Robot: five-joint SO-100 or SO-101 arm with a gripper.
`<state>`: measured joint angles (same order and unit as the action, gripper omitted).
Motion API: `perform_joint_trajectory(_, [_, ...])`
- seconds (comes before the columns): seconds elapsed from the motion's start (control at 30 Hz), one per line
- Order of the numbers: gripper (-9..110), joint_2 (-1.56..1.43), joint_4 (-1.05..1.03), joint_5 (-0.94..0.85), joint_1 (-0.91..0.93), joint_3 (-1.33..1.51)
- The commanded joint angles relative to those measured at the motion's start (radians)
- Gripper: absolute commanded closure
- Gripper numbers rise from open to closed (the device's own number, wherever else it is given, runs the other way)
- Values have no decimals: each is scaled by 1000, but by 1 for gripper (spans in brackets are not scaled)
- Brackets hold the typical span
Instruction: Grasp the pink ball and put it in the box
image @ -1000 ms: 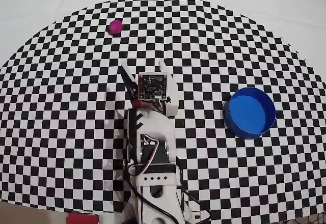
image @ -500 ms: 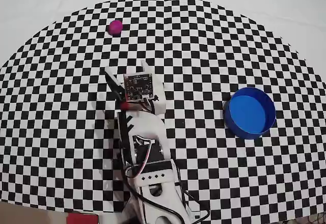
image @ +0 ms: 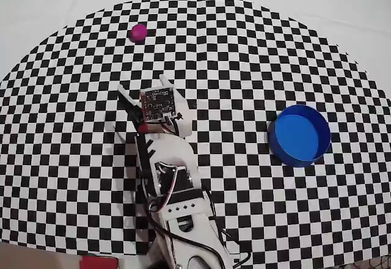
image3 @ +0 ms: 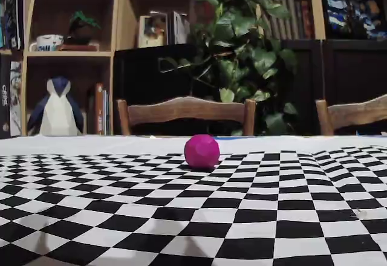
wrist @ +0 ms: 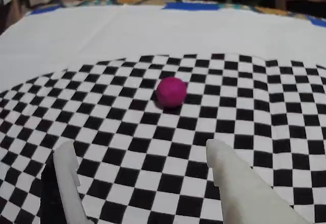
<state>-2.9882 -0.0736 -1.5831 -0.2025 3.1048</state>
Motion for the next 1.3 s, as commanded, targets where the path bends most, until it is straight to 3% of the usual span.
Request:
perform_joint_trajectory(0.0, [72, 43, 46, -8, -2, 0])
perform_joint_trajectory(1.27, [72, 870, 232, -8, 18, -489])
